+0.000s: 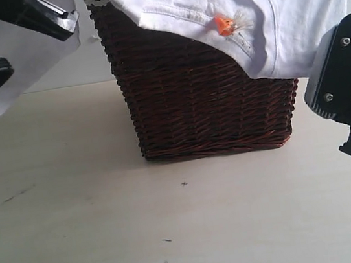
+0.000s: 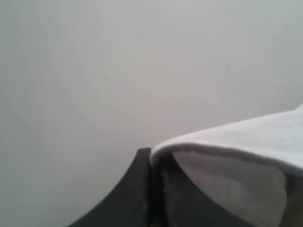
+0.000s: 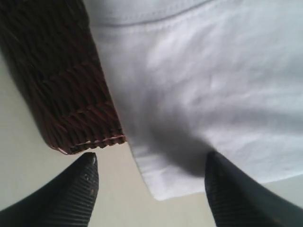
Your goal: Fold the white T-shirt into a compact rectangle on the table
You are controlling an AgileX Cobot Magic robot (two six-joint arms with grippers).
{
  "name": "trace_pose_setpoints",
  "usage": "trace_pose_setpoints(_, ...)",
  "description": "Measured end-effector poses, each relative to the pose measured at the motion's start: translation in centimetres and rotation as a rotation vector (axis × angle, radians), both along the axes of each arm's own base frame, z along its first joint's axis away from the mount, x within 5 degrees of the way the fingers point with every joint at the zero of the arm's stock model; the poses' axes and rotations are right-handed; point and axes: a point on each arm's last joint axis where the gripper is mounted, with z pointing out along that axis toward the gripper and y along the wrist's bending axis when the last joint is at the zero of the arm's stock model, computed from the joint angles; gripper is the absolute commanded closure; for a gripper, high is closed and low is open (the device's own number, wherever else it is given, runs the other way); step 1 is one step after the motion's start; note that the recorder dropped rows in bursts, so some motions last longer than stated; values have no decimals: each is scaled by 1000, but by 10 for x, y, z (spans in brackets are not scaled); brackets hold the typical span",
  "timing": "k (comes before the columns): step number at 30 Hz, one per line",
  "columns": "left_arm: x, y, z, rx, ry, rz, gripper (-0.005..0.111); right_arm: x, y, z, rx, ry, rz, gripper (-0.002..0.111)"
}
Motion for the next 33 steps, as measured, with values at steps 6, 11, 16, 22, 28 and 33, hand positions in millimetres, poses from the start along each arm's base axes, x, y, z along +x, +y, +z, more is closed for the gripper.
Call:
trace_pose_setpoints(6,-6,6,10,-108,22,-71,107,3,2,5,36,-10,0,46)
trace_pose_setpoints(11,-7,6,9,-126,56,-104,107,6,2,12,121,-27,-43,46)
trace_pose_setpoints(16,-6,4,7,-112,82,-119,107,5,7,11,173,-7,-8,46)
trace_pose_setpoints(22,-6,4,6,-113,93,-127,107,6,6,12,173,-12,-24,46)
trace_pose_setpoints(28,-6,4,6,-119,96,-131,107,11,8,4,166,24,-21,46)
trace_pose_setpoints(33,-6,3,6,-126,101,-137,107,21,11,5,203,33,-40,54)
